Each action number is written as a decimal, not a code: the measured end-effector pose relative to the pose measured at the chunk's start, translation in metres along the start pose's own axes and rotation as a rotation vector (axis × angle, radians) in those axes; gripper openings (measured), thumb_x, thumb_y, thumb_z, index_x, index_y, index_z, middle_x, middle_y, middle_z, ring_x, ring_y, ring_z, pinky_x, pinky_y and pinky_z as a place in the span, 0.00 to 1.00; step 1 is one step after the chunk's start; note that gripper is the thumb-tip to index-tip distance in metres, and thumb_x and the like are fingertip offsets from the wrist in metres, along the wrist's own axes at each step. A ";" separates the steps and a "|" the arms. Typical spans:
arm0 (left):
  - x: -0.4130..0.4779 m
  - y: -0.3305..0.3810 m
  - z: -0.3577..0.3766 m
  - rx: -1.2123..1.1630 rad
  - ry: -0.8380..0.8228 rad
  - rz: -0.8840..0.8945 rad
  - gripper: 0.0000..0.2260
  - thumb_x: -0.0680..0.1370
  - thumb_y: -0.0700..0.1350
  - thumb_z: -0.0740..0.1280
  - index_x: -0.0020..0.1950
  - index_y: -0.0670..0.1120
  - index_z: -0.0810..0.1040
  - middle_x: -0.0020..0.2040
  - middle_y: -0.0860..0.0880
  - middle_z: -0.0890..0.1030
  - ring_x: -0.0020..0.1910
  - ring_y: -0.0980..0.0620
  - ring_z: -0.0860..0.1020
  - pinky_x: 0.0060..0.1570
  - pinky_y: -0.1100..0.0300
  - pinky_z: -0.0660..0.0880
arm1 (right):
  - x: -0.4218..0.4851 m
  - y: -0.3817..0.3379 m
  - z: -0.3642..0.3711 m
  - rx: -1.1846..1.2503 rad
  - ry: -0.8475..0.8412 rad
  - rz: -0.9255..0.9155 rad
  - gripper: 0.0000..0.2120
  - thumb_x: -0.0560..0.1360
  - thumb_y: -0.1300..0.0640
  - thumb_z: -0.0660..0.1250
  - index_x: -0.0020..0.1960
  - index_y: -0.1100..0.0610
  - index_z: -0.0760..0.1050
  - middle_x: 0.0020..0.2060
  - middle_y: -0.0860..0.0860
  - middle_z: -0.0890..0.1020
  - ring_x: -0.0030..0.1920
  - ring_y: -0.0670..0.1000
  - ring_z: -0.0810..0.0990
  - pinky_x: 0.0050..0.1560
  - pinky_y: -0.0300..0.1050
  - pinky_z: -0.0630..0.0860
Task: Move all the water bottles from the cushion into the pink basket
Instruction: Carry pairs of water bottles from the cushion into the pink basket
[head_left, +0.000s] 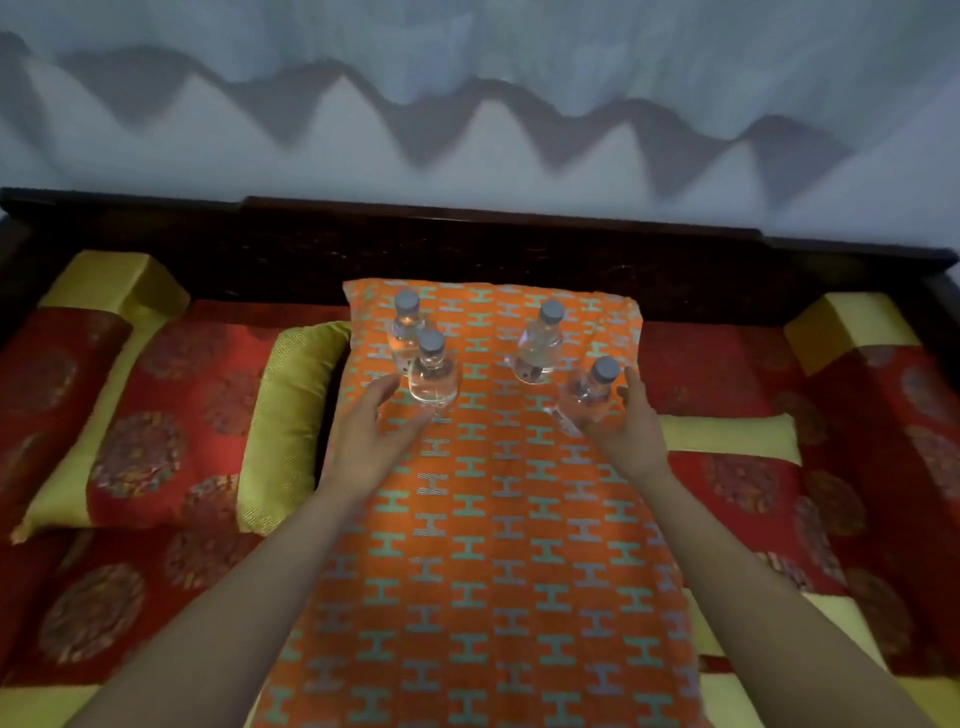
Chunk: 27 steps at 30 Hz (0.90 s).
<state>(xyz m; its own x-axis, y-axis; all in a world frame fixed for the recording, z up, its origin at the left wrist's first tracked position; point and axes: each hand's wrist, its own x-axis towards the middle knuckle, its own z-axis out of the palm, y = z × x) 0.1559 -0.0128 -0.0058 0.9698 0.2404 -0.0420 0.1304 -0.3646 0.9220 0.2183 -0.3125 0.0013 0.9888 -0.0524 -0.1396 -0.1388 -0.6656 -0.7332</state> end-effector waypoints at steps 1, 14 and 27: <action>0.009 -0.002 0.004 0.000 -0.008 0.004 0.32 0.68 0.60 0.74 0.68 0.49 0.71 0.62 0.57 0.74 0.62 0.60 0.71 0.60 0.64 0.66 | 0.005 0.003 0.003 0.004 -0.002 0.000 0.50 0.64 0.33 0.72 0.77 0.49 0.51 0.72 0.50 0.68 0.70 0.53 0.68 0.64 0.58 0.71; 0.089 -0.039 0.040 0.226 0.051 0.096 0.33 0.62 0.50 0.80 0.62 0.44 0.71 0.56 0.48 0.70 0.53 0.53 0.69 0.51 0.63 0.67 | 0.037 0.025 0.036 0.150 0.066 0.028 0.31 0.65 0.50 0.79 0.61 0.44 0.67 0.50 0.39 0.80 0.48 0.39 0.80 0.45 0.41 0.77; 0.071 -0.023 0.031 0.124 -0.007 0.116 0.26 0.64 0.54 0.77 0.58 0.50 0.73 0.48 0.64 0.75 0.46 0.66 0.75 0.41 0.68 0.71 | 0.036 0.018 0.030 0.125 0.136 0.046 0.30 0.63 0.52 0.80 0.59 0.48 0.70 0.46 0.40 0.78 0.45 0.43 0.78 0.45 0.39 0.74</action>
<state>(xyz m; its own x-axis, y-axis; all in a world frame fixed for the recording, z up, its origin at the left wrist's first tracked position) 0.2276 -0.0149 -0.0422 0.9811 0.1845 0.0586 0.0419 -0.4979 0.8662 0.2501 -0.3038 -0.0374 0.9783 -0.1867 -0.0901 -0.1817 -0.5629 -0.8063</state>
